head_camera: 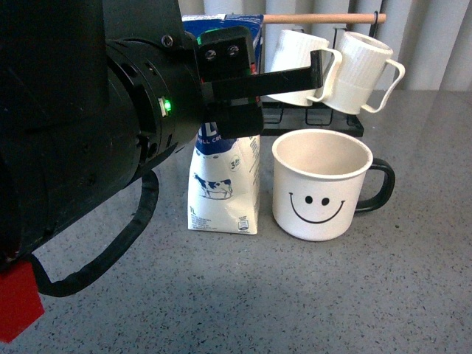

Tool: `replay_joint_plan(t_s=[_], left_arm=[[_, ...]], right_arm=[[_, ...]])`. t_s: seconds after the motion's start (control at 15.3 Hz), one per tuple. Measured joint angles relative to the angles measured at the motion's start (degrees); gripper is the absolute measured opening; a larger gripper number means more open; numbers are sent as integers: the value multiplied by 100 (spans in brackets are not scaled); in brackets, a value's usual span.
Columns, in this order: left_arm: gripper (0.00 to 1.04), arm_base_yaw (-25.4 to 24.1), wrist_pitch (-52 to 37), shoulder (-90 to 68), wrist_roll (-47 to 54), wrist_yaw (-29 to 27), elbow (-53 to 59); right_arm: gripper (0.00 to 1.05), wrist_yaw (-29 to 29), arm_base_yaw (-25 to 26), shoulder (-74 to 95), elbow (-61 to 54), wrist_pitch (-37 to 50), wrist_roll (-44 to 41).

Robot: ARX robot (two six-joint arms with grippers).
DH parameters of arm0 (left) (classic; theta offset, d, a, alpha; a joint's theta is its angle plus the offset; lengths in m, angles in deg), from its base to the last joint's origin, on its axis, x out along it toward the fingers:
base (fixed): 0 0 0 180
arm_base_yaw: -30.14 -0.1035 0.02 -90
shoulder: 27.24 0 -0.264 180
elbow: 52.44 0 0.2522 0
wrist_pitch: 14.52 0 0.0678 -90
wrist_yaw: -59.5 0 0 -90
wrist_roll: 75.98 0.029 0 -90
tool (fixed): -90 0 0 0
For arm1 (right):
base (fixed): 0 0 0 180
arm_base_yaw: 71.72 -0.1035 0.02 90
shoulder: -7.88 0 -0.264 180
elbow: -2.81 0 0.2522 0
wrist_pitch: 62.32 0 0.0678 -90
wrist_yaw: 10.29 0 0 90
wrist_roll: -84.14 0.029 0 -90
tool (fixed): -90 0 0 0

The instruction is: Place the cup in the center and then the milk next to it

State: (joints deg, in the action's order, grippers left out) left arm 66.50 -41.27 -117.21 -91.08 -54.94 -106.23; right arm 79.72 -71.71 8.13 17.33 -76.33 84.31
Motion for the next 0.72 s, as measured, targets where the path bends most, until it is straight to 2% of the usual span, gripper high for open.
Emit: replay_joint_plan(t_s=[0.07,0.2,0.33,0.46,0.72], left_arm=[[51,0,57,0,-105,26,-28],[82,0,107,13,-267,66,-57],[100,-11,109,129,-264,70,-57],[98,-57,81,409,-234,94,-37],[98,-208,-22,1458,448,505,205]], right_arm=[[98,0,0,-2,0,0,0],[98,0,0,-2,0,0,0],[98,0,0,-2,0,0,0],[98,0,0,-2,0,0,0],[98,0,0,-2,0,0,0]])
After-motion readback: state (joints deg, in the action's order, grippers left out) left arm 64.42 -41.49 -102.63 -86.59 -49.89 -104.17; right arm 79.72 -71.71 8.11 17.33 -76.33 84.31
